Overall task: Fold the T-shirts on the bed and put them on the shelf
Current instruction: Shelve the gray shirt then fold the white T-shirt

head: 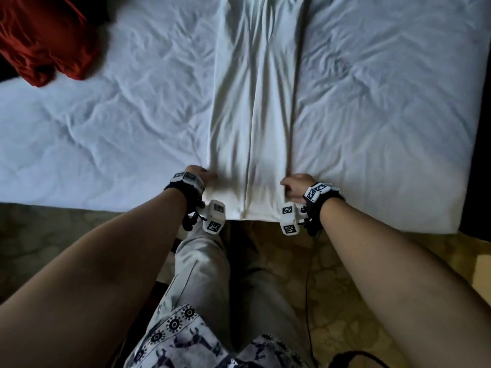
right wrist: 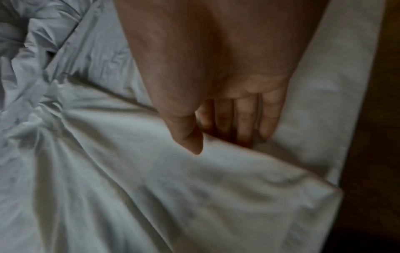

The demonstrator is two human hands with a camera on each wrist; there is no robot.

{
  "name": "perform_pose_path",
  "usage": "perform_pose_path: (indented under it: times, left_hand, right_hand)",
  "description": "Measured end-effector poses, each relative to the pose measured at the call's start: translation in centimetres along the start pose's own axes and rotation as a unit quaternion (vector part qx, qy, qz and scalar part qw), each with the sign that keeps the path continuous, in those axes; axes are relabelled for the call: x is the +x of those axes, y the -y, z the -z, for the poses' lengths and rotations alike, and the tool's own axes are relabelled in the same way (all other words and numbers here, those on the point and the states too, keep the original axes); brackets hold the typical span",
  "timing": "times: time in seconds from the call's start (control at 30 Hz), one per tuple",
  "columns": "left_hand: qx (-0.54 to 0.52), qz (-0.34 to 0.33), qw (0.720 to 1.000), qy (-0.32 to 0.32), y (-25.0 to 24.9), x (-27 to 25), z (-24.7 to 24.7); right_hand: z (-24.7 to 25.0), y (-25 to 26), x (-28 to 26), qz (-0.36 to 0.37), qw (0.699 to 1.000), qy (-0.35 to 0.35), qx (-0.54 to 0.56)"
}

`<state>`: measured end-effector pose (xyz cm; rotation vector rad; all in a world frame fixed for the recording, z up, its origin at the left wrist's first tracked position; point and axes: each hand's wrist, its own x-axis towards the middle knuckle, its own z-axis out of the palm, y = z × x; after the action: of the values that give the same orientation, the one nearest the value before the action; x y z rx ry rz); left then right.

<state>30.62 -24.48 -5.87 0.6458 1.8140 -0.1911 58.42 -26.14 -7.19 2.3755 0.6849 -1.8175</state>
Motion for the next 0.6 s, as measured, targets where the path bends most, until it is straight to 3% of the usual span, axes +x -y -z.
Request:
perform_pose_path:
  times: [0.23,0.4,0.47,0.6]
  left_hand:
    - [-0.084,0.05,0.994,0.05,5.5,-1.8,-2.1]
    - [-0.19,0.055,0.98,0.029,6.4,-3.7,-2.8]
    - [-0.209,0.041,0.977,-0.004,6.3,-3.9,-2.8]
    - [-0.156,-0.049,0.984,-0.076,4.9,-6.2,-2.3]
  right_hand:
    - [-2.2,-3.3,-1.7,-0.005,0.999,0.052,0.01]
    - [-3.5,-4.0,-2.9,0.062,0.994,-0.043,-0.077]
    - [-3.6,-3.7,-4.3,0.096,0.99,-0.08,-0.061]
    - [-3.1,-3.4,-6.7,0.202,0.968,-0.126,-0.075]
